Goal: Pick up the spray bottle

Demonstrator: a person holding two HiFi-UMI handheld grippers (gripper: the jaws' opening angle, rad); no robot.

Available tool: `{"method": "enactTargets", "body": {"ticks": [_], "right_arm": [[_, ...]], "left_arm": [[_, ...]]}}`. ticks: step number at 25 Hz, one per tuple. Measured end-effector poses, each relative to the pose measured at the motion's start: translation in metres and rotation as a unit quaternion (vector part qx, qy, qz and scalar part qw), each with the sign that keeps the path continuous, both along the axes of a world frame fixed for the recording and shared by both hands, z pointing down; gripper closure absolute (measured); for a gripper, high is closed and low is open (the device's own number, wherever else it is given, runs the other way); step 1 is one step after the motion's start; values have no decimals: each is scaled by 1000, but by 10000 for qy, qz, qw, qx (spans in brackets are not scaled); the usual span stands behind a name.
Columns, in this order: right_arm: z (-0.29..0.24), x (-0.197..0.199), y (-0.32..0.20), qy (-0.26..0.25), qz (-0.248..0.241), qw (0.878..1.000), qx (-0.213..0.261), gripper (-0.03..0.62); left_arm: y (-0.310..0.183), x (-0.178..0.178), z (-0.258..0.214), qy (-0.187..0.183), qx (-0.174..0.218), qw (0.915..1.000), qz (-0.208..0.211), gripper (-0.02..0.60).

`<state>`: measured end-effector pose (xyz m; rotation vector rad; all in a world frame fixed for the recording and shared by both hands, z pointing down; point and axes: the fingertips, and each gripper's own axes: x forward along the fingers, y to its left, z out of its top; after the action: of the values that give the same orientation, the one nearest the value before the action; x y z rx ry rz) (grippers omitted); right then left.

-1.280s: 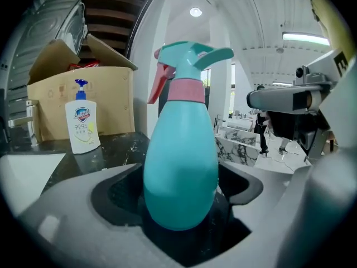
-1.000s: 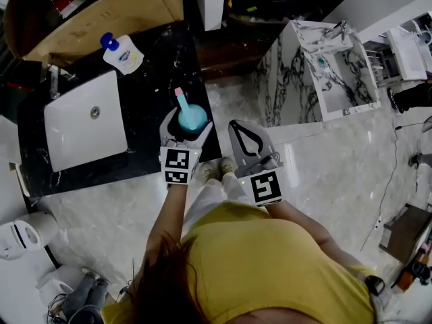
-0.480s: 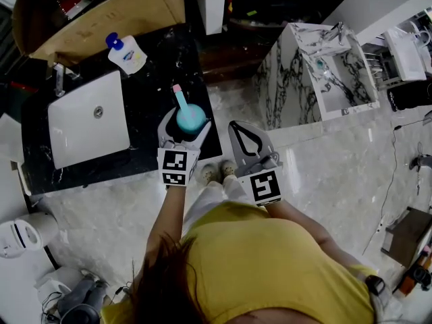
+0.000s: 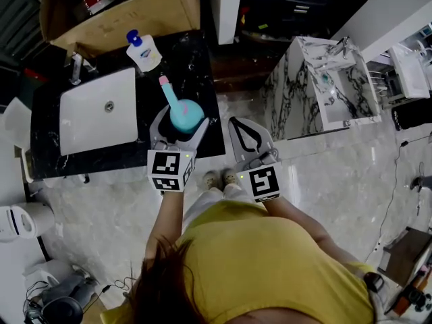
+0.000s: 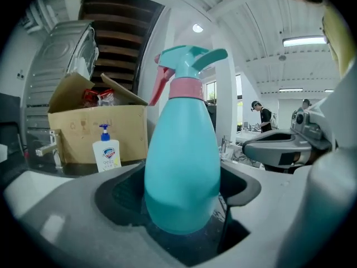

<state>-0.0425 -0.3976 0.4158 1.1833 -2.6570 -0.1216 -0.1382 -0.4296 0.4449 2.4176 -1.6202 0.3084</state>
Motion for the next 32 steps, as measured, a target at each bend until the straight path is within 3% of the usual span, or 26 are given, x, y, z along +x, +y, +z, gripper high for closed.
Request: {"method": "enactTargets", "body": {"ticks": [7,15,32], "right_arm": [[-23,4,-8,-139,102,9996,238,594],[-48,19,-22,-179,372,9977,533,594],[-58,20,-24,-232,469,9970,574,594]], "left_arm": [[16,-23,-46,-44,338,9980,-527,183],[27,-39,-69,-122,520,9951,-835,183],[23,-39,-74,-76,598,9947,-829,181]]}}
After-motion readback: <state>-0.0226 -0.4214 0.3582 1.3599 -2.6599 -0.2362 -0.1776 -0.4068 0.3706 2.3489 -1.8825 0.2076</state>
